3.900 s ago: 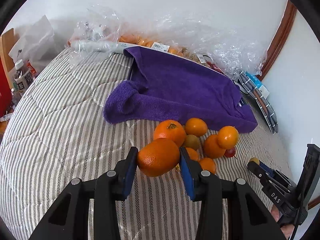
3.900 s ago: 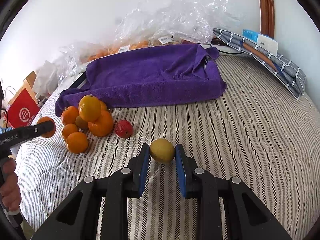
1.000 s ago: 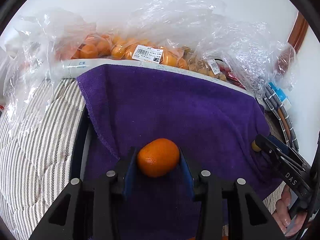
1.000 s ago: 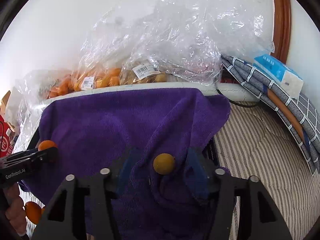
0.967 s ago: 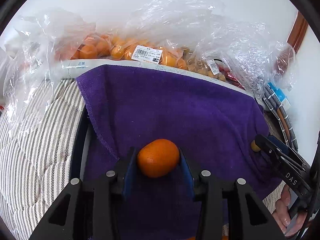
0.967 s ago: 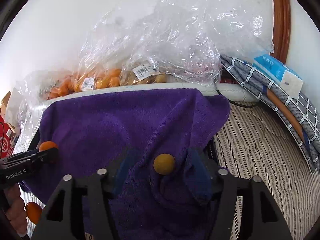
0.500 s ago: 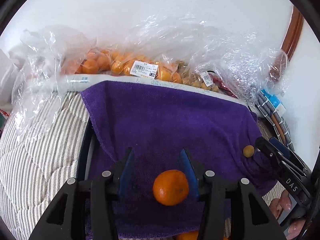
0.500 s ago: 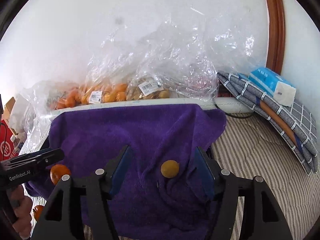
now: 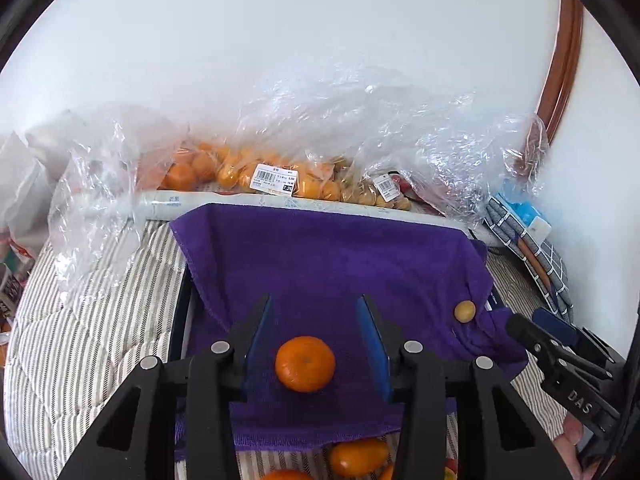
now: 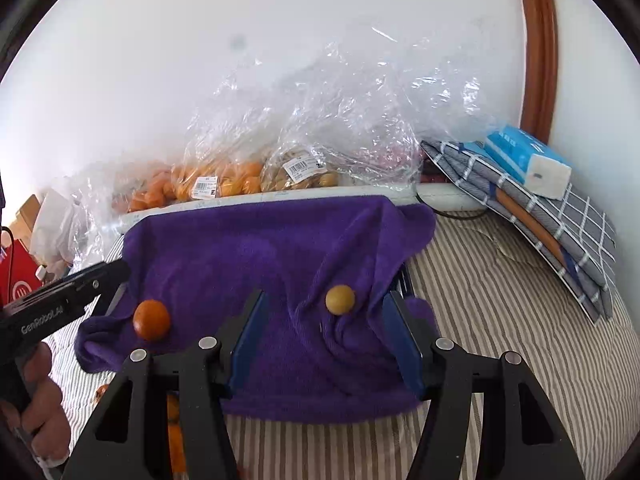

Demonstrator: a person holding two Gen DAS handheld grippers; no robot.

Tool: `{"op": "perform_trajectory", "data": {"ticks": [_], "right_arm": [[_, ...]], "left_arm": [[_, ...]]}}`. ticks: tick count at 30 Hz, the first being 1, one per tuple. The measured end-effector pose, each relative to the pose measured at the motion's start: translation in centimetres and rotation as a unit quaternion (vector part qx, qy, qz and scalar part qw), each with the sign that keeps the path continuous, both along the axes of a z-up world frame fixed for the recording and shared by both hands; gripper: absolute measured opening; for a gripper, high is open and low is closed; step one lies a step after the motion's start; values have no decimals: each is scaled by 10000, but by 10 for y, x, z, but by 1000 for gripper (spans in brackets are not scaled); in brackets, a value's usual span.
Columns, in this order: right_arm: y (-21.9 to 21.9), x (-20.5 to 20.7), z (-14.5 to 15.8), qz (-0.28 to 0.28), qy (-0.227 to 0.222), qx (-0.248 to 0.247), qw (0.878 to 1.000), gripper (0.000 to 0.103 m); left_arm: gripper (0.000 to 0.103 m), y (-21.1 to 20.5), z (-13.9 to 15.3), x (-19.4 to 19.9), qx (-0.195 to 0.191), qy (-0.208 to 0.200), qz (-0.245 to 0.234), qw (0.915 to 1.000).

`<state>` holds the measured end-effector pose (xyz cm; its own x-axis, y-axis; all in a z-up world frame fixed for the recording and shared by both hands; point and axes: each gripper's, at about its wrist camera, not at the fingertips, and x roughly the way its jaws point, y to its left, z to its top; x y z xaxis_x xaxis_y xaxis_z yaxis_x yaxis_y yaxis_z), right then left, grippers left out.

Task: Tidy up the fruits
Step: 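Open the right gripper to drop the yellow fruit on the towel while the left releases the orange, then withdraw both grippers from the towel back toward the fruit pile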

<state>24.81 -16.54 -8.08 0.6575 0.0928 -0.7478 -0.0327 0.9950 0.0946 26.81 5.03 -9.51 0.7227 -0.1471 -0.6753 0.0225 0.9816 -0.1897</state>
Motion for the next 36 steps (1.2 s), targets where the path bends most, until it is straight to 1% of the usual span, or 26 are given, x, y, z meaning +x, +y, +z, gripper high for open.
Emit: {"op": "perform_trajectory", "data": {"ticks": [4,7,11,14,18,20,22,26,30,32,33,34,36], "right_arm": [[-4,-18,5,-18,153,15,9999,60],[-3,-38,9,-43,132,-73,9999,60],[1,-61,12,16,95,-2,10000,60],[9,-74,8,127,150,14,9998,65],[22,-89,-5,247,286,42,9993,68],[28,-96,-13,291,367,80,9989,68],[35,-103,-24,350,471,116,9982,68],[48,-109,-41,428,642,169,9969,68],[61,-116,-48,494,606,197,9967,68],[67,-117,-50,512,587,174,9968,66],[70,-118,-52,537,601,132,9967,63],[73,-118,-53,568,614,71,9965,60],[76,-117,-55,616,623,-72,9961,59]], "left_arm": [[41,-1,-1,-18,42,114,-45,9999],[41,4,-3,-35,77,188,-41,9998],[41,11,-5,-59,253,222,-36,9994],[42,24,-8,-77,243,295,-3,9993],[51,47,-17,-98,148,395,221,9989],[52,58,-25,-107,79,476,353,9982],[52,66,-32,-112,12,533,404,9978],[52,80,-46,-119,100,634,555,9964],[52,95,-56,-122,17,721,672,9951],[52,98,-59,-123,-40,700,685,9952],[52,99,-61,-123,-52,687,686,9953],[52,99,-62,-124,-44,681,680,9954],[52,96,-65,-122,1,689,643,9955]]}}
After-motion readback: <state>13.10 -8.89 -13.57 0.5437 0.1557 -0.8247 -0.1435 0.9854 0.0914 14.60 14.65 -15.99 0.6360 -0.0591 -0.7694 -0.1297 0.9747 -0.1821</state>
